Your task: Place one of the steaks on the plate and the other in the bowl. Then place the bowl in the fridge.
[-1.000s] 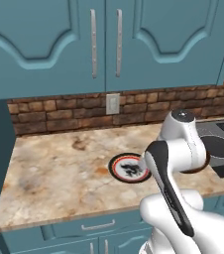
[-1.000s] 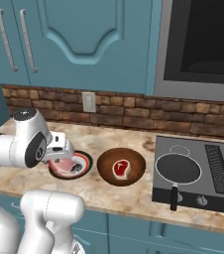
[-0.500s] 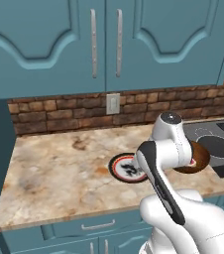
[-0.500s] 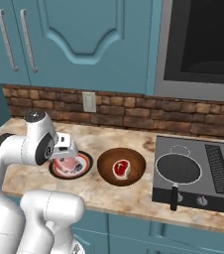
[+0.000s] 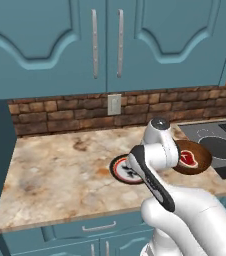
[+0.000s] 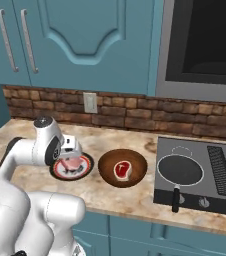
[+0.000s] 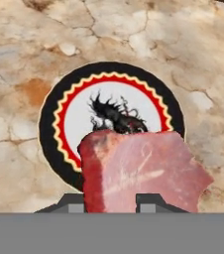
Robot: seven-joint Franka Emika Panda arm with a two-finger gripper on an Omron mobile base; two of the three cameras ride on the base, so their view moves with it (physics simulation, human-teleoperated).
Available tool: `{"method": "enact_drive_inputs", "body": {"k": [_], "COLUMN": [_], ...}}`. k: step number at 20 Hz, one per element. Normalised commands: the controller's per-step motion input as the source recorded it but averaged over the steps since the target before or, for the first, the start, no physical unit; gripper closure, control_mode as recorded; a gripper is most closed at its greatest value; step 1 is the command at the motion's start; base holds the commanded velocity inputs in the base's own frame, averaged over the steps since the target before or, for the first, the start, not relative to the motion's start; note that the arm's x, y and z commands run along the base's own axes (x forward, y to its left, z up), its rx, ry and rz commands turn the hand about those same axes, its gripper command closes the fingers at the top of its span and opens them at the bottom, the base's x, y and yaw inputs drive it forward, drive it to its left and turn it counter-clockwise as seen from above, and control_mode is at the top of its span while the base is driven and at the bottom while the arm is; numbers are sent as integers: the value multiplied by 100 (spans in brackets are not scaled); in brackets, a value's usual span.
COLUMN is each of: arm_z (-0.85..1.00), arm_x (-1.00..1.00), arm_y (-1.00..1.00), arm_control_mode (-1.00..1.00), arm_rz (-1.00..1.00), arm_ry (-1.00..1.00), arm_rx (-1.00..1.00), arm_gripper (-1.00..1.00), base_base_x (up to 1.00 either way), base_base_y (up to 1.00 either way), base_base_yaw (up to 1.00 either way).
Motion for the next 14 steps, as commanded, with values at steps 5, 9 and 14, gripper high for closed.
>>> {"method": "enact_drive_inputs", "body": {"k": [5,9,14], "arm_z": [-28,-28,-33], "arm_x": [51,38,30], "arm_y": [8,27,10], "arm_control_mode": [-100,-100,-100], "arm_rz": [0,0,0], "arm_ry": [0,2,2], "arm_rx": [0,0,0], "arm_gripper": [100,100,100], "base_base_x": [0,0,0], "base_base_y": [0,0,0], "base_base_yaw": [0,0,0]}}
